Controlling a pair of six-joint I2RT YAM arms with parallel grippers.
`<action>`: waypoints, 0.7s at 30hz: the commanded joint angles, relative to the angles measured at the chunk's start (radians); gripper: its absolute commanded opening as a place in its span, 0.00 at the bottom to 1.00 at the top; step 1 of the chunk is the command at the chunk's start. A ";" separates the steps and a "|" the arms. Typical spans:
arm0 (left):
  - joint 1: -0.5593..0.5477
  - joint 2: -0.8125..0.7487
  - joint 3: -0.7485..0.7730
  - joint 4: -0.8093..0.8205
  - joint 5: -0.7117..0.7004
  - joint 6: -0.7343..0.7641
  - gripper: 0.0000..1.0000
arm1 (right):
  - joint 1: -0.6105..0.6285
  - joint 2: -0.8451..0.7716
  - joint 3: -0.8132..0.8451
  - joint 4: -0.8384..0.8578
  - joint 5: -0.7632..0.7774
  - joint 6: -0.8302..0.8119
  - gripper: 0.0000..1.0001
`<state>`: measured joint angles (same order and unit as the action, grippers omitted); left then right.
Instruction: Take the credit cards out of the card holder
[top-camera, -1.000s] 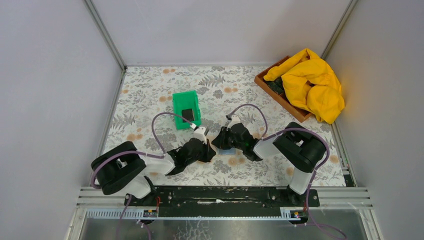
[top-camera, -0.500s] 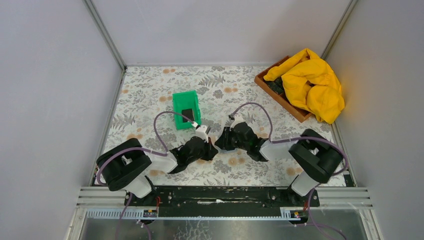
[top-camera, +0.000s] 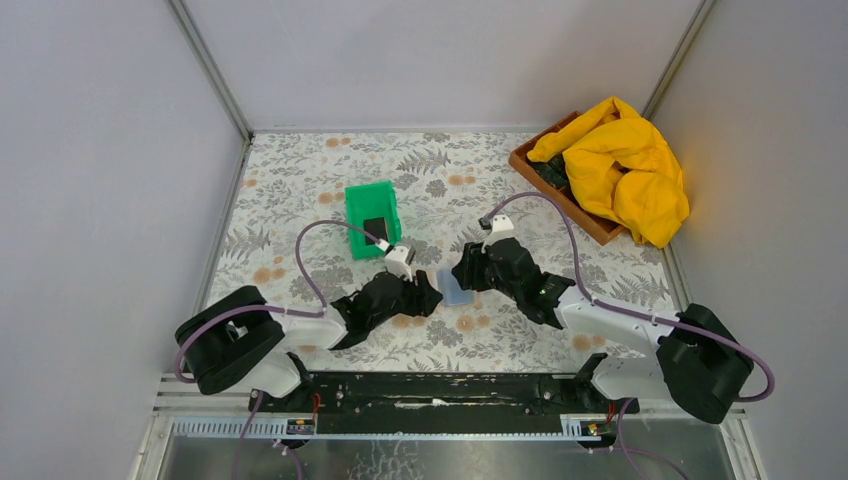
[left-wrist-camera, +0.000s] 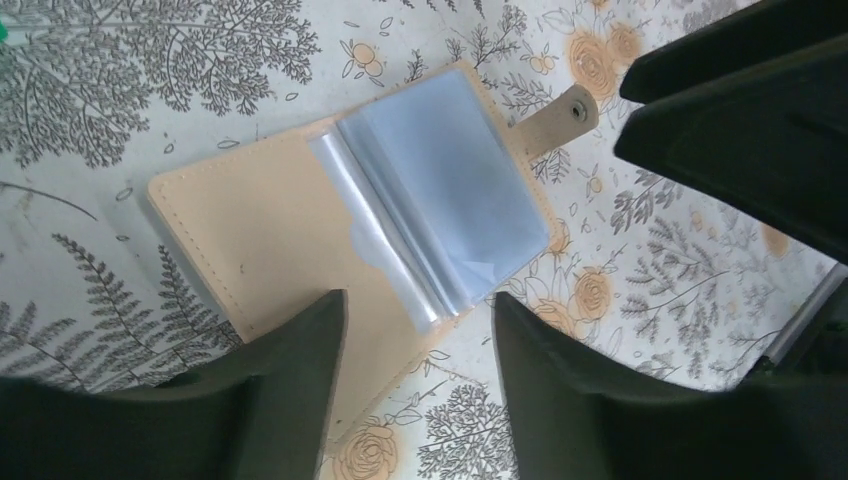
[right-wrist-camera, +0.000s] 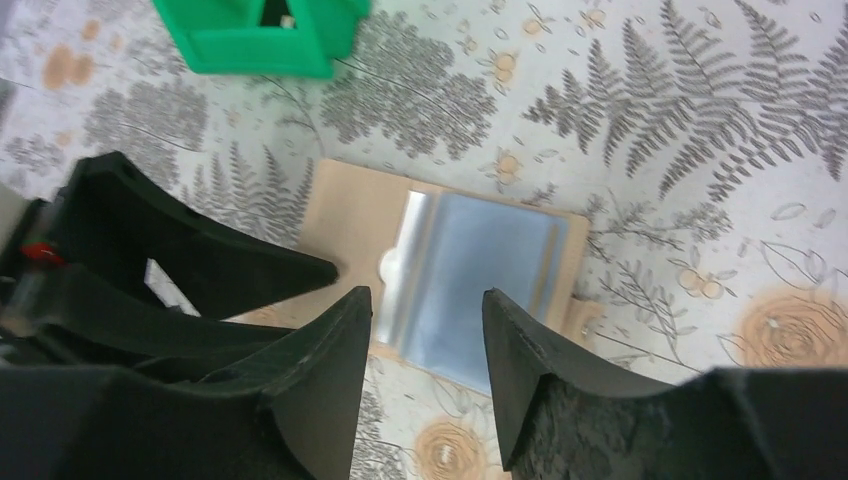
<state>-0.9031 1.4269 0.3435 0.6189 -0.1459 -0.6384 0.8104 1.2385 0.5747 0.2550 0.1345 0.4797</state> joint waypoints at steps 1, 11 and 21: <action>0.003 0.006 0.042 0.057 -0.001 -0.003 0.70 | -0.041 0.008 0.026 -0.059 -0.021 -0.036 0.51; 0.028 0.018 0.091 0.003 -0.057 -0.112 0.83 | -0.120 0.011 -0.056 0.018 -0.045 -0.036 0.22; 0.102 0.044 0.218 -0.237 0.121 -0.009 0.00 | -0.120 0.048 -0.140 0.148 -0.049 -0.053 0.11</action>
<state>-0.8501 1.4666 0.5652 0.4404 -0.1211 -0.6842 0.6937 1.2701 0.4229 0.3126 0.0914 0.4477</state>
